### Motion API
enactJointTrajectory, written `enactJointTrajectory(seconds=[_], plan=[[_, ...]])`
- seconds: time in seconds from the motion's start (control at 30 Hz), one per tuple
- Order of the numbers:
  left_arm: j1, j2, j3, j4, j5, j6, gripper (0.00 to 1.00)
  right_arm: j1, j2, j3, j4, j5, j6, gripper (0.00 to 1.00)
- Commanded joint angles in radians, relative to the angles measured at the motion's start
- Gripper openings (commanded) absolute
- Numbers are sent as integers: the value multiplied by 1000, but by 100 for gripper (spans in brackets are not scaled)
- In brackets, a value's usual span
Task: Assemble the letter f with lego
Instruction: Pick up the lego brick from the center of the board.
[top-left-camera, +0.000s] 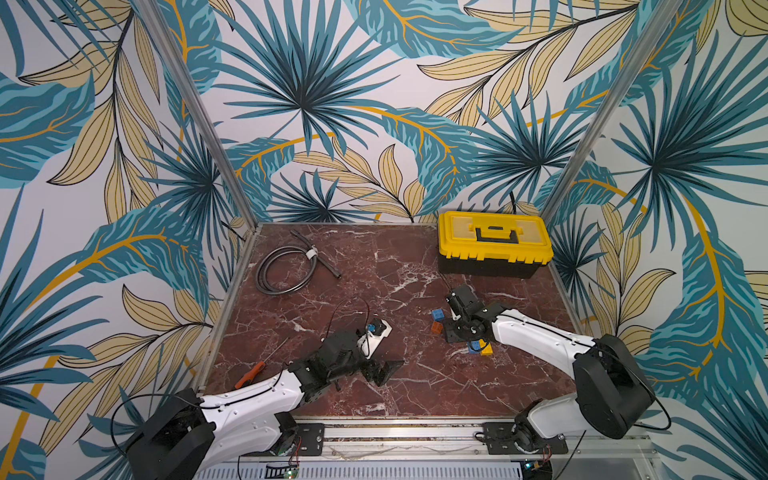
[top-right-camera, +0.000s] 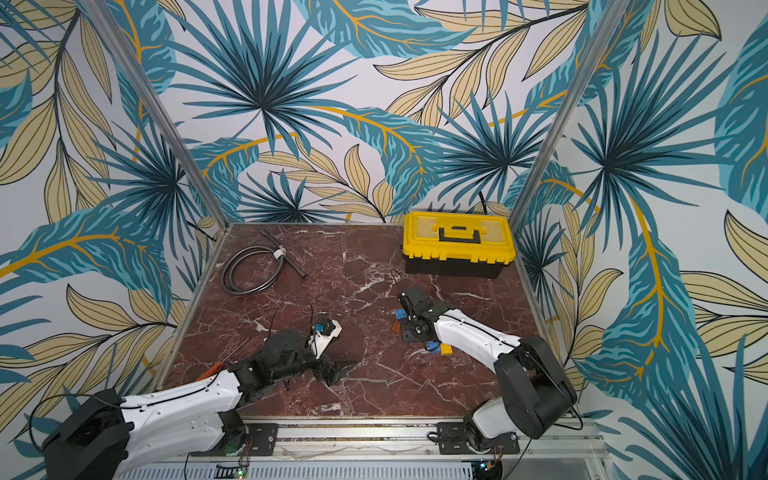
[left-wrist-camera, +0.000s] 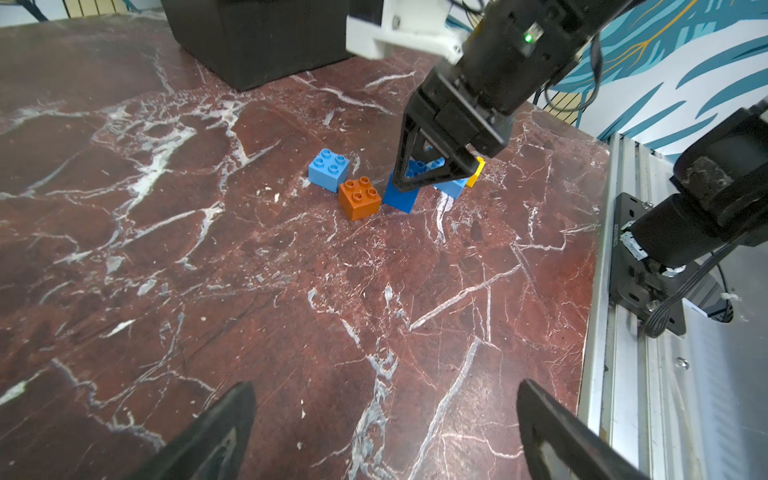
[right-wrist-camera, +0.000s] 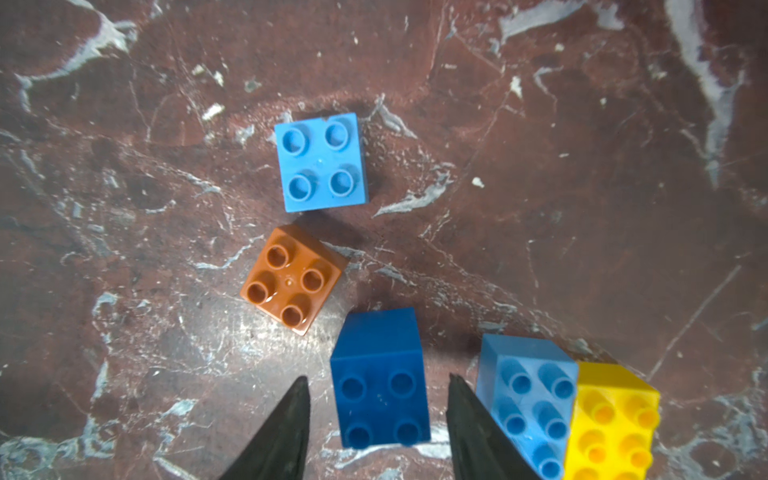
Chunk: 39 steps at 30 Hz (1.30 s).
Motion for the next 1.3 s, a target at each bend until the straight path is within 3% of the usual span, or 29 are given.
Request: enactJointTrajectory(seconds=[0.0,0.33,0.7,1.03,1.27], plan=[[-5,-19,-7,23,-22,31,99,10,21,-7,-7,7,2,51],[-6,-68,-3,20,-18,21,99,18,36,4,-22,40,10,41],[-6,-17,47,15,19,53,99,18,38,35,-56,68,-13,25],[-6,8,92,15,39,107,100,18,40,151,-147,51,-129,24],[-5,22,100,15,51,118,99,19,79,253,-168,-48,-211,24]])
